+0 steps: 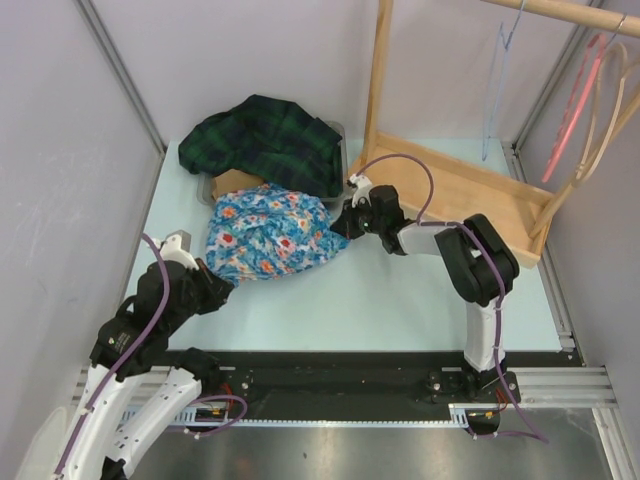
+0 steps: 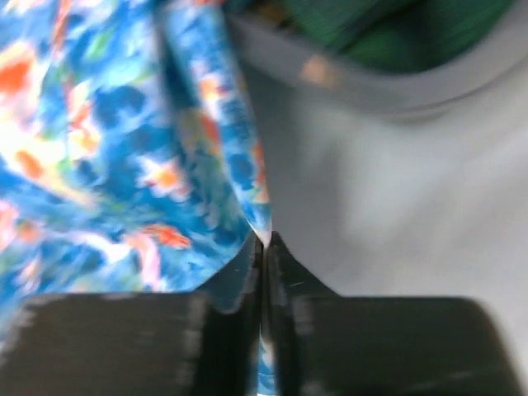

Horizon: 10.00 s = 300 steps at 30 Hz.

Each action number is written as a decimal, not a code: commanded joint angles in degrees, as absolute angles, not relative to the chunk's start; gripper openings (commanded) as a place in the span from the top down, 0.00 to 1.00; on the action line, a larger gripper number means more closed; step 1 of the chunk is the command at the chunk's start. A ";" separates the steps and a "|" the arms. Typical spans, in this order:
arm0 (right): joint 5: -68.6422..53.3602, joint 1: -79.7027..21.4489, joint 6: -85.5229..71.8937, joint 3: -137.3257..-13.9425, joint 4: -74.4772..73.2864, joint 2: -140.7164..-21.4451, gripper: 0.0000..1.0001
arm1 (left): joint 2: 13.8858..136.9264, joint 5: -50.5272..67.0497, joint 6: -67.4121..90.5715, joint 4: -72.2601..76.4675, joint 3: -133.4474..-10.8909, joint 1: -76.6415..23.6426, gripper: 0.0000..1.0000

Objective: Place the skirt on the hanger
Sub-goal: Move the skirt to the center of the board, then flatten the skirt

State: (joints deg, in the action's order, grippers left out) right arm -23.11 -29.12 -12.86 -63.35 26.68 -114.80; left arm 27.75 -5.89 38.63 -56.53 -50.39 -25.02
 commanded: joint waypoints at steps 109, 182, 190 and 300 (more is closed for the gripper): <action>35.94 -69.62 -20.40 -60.19 -30.32 -81.93 1.00 | 75.61 -14.76 33.85 -27.68 -56.84 -23.47 1.00; 54.96 -64.19 16.63 -93.27 -21.17 -62.57 1.00 | 60.20 -6.66 32.33 -49.13 -94.68 -23.90 1.00; 27.09 -38.77 -2.37 -65.26 -12.15 -68.81 1.00 | 64.06 -11.59 43.15 -31.22 -63.13 -24.61 1.00; 19.94 -54.75 -59.68 -39.87 -60.47 -43.77 0.37 | 64.51 -10.81 42.20 -37.79 -47.02 -25.58 0.11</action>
